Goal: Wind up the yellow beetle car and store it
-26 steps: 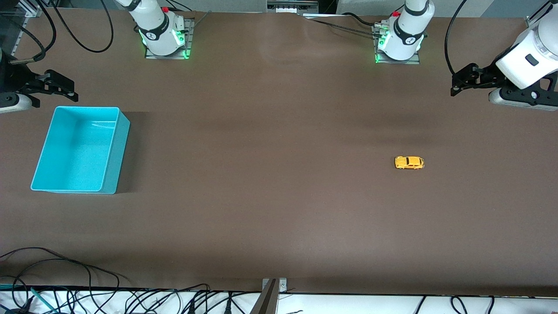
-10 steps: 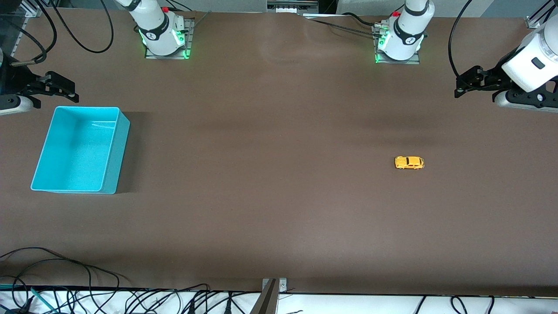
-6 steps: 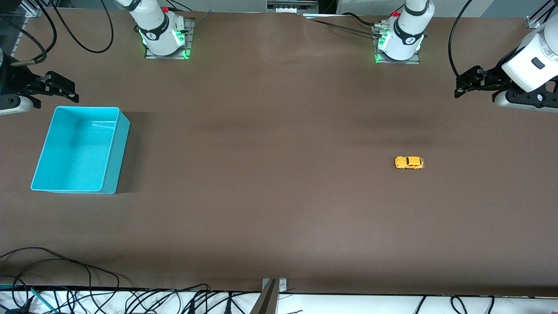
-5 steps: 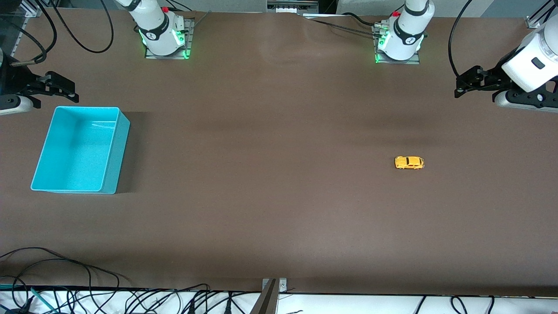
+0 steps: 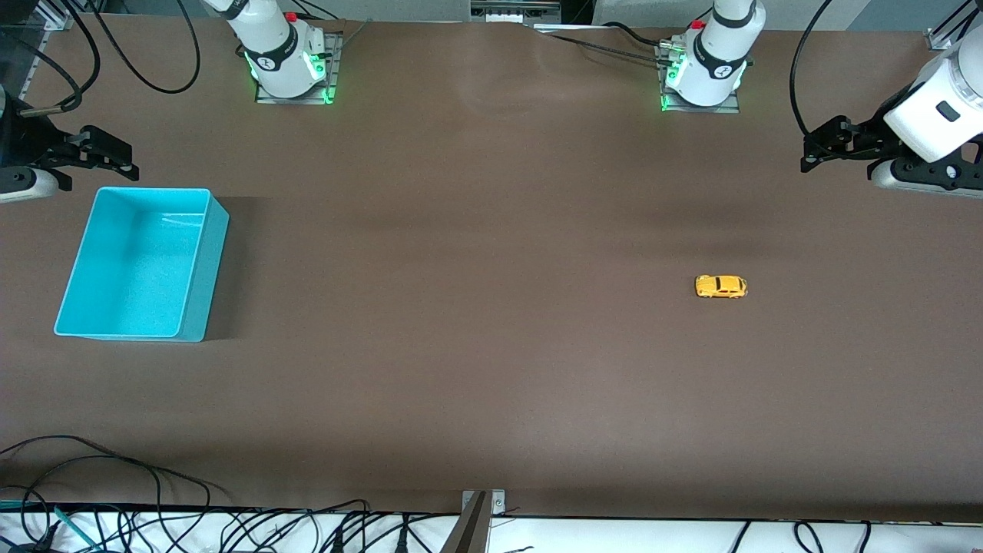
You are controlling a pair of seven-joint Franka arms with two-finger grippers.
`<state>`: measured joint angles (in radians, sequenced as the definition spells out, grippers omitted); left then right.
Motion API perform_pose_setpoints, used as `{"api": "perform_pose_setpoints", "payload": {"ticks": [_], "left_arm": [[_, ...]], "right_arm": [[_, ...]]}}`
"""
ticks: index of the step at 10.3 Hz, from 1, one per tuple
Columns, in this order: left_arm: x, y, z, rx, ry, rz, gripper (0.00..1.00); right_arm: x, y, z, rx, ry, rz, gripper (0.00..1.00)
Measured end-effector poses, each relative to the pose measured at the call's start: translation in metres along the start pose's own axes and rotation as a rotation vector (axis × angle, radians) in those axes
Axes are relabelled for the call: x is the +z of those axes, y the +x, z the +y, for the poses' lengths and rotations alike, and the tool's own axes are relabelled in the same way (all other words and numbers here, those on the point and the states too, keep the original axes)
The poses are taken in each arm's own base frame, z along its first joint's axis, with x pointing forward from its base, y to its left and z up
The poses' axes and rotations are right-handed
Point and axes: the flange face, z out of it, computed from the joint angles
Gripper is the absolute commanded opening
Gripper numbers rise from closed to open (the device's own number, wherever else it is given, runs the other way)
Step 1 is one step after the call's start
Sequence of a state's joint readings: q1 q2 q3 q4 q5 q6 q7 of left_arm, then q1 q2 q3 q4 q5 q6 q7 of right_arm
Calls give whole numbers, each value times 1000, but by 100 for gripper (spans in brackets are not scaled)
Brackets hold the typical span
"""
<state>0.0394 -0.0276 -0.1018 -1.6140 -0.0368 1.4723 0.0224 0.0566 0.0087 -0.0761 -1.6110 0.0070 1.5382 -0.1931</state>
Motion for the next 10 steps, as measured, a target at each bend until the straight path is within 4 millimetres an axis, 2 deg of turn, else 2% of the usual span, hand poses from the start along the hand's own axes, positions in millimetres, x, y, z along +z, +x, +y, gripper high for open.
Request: {"api": "perform_pose_setpoints", "payload": {"ticks": [10], "left_arm": [[3, -4, 1, 1, 0, -38, 100]], "right_arm": [[0, 0, 2, 3, 0, 0, 100]]}}
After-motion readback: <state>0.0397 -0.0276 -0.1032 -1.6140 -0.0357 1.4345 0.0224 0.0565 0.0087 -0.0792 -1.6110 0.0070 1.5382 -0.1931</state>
